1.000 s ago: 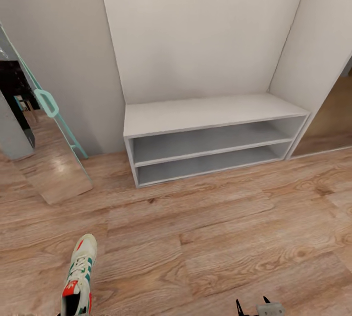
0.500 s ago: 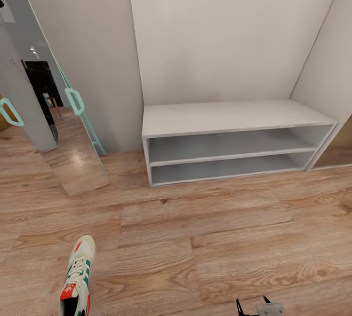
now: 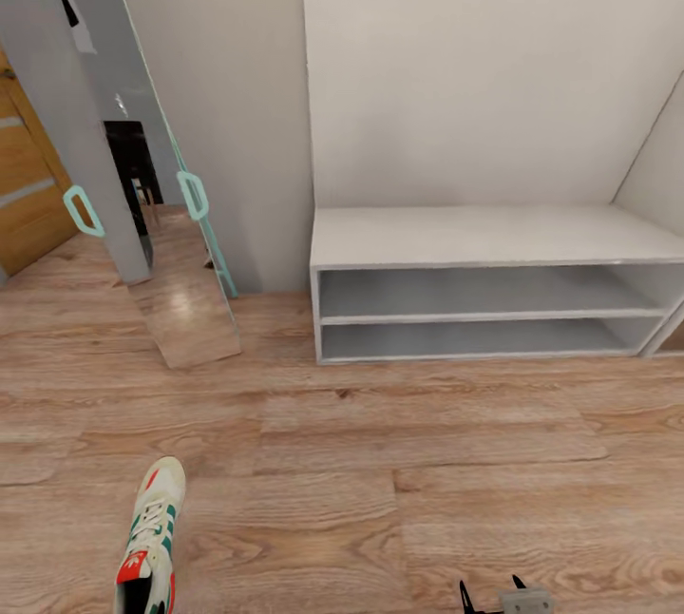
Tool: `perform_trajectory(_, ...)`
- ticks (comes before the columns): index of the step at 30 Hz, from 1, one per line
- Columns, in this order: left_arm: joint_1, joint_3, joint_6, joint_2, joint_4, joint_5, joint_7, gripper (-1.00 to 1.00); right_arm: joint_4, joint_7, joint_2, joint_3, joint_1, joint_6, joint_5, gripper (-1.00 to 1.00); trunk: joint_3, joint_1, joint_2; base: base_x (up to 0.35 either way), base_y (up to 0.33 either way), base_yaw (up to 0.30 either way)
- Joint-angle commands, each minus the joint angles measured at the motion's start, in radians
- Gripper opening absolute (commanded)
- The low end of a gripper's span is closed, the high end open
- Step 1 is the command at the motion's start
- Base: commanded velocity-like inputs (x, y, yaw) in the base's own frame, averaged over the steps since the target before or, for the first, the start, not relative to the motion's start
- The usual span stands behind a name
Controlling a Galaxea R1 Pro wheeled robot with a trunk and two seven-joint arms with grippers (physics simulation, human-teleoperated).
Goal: Pick up the two gym shoes and the two sandals from the corridor floor and place them onto the hallstand (shoe rack) in the corridor, making sure they are on the rack and not on the floor. Arrange them so the two gym shoes are next to each other and the two sandals are next to each other.
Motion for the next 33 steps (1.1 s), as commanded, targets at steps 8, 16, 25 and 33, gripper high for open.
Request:
perform_trajectory(8,-0.001,-0.005,-0.005,0.0,0.001,0.006,-0.002,-1.0,0.0,-0.001,0.002,-0.004,0.0,-0.003,0.011,1.0,0.006,0.0,0.0,0.0,0.0,0.24)
perform_trajectory(16,-0.001,-0.006,-0.003,-0.001,0.001,0.006,-0.002,-1.0,0.0,-0.001,0.002,-0.004,0.0,-0.003,0.011,1.0,0.007,0.0,0.0,0.0,0.0,0.27)
perform_trajectory(25,-0.001,-0.006,-0.005,-0.001,0.001,0.006,-0.002,-1.0,0.0,-0.001,0.002,-0.004,0.0,-0.003,0.011,1.0,0.007,0.0,0.0,0.015,0.022,0.274)
perform_trajectory(33,-0.001,-0.006,-0.006,-0.001,0.001,0.006,-0.002,-1.0,0.0,-0.001,0.002,-0.004,0.0,-0.003,0.011,1.0,0.007,0.0,0.0,0.131,0.233,0.275)
